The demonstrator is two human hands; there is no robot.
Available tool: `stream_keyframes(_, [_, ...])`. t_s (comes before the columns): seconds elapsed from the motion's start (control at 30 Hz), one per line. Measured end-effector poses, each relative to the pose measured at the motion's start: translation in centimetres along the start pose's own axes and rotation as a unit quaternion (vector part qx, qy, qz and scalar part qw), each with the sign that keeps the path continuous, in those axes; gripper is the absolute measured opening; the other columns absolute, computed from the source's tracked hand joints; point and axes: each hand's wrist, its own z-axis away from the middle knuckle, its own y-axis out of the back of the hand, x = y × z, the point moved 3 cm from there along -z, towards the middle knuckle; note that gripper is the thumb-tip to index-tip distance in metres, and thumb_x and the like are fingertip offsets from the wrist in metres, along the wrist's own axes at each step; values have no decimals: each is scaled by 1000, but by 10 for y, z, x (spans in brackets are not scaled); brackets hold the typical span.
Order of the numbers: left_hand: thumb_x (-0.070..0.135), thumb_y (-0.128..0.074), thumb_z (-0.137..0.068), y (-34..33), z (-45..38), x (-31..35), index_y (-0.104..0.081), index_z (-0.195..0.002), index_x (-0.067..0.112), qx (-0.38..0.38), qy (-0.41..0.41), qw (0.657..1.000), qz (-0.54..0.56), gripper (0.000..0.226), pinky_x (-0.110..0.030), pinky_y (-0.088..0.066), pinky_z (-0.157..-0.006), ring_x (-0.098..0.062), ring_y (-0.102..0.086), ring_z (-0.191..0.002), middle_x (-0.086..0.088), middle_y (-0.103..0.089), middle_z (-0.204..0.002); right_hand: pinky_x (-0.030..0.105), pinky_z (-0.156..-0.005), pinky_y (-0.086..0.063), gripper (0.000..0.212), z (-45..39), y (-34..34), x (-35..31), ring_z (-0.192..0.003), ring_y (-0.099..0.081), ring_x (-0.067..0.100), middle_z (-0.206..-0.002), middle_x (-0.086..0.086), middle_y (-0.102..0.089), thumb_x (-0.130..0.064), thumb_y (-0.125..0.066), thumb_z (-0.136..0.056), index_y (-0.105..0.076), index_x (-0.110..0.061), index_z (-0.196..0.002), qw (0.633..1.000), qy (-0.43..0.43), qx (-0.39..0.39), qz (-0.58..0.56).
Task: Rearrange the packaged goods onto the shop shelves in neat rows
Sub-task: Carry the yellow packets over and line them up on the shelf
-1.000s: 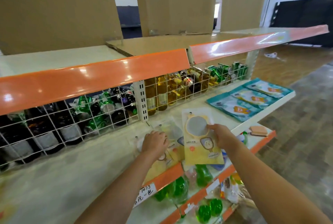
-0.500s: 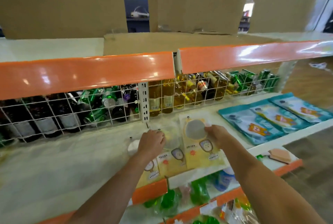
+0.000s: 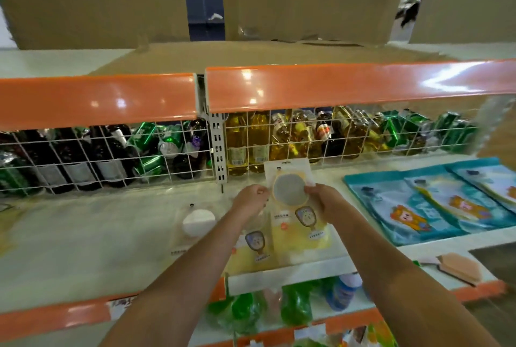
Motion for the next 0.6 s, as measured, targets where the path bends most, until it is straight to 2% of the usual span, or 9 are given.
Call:
stream_keyframes(0.07, [23, -54, -96, -6, -1, 3, -61, -97, 10, -33, 58, 991, 120, 15, -26, -52, -69, -16, -61, -76, -4, -62, -89, 43, -74, -52, 28, -2, 0, 0, -88, -59, 33, -103, 22, -62, -6, -56, -90, -57, 5, -117, 1000, 4, -8, 15])
stream_keyframes(0.17, [9, -60, -92, -13, -7, -1, -57, -78, 10, -52, 97, 980, 165, 15, -29, -54, -68, -24, -63, -78, -13, -62, -90, 52, -92, -50, 31, -6, 3, 4, -100, -61, 38, -117, 28, -61, -8, -60, -88, -59, 5, -116, 999, 4, -14, 53])
stream_keyframes(0.23, [7, -61, -91, -16, -9, -6, -56, -76, 8, -46, 107, 984, 136, 15, -29, -54, -65, -24, -62, -77, -14, -61, -88, 50, -93, -51, 24, -4, 6, 6, -99, -61, 38, -115, 28, -62, -8, -58, -89, -60, 5, -109, 997, 2, -12, 71])
stream_keyframes(0.3, [10, -62, -91, -20, -10, -11, -55, -80, 6, -39, 111, 988, 102, 13, -27, -51, -58, -21, -59, -69, -11, -59, -80, 43, -87, -51, 16, -4, 10, 8, -93, -60, 33, -111, 25, -61, -8, -55, -91, -59, -1, -105, 996, 8, 0, 91])
stream_keyframes(0.37, [14, -63, -90, -23, -12, -15, -53, -78, 7, -31, 107, 991, 78, 17, -31, -48, -60, -24, -57, -68, -12, -56, -76, 37, -82, -49, 24, -9, 17, 11, -90, -58, 27, -111, 21, -60, -5, -53, -92, -58, -2, -115, 993, 19, 20, 113])
stream_keyframes(0.43, [16, -63, -90, -25, -11, -17, -49, -71, 10, -16, 97, 994, 43, 25, -34, -44, -63, -24, -54, -67, -10, -52, -69, 37, -87, -49, 31, -12, 24, 12, -94, -59, 26, -117, 18, -62, -4, -53, -91, -57, -5, -122, 985, 35, 46, 164])
stream_keyframes(0.53, [20, -61, -91, -28, -8, -17, -43, -65, 15, 4, 86, 996, -26, 32, -30, -39, -63, -21, -49, -66, -3, -46, -64, 37, -91, -49, 33, -12, 32, 14, -103, -59, 28, -121, 14, -61, -6, -55, -89, -59, -9, -122, 969, 54, 73, 228])
stream_keyframes(0.6, [21, -59, -92, -30, -9, -18, -38, -63, 16, 13, 73, 995, -66, 36, -28, -34, -58, -16, -44, -59, -1, -42, -63, 32, -83, -48, 32, -10, 34, 15, -98, -58, 25, -120, 14, -60, -7, -54, -89, -60, -11, -121, 964, 57, 79, 249])
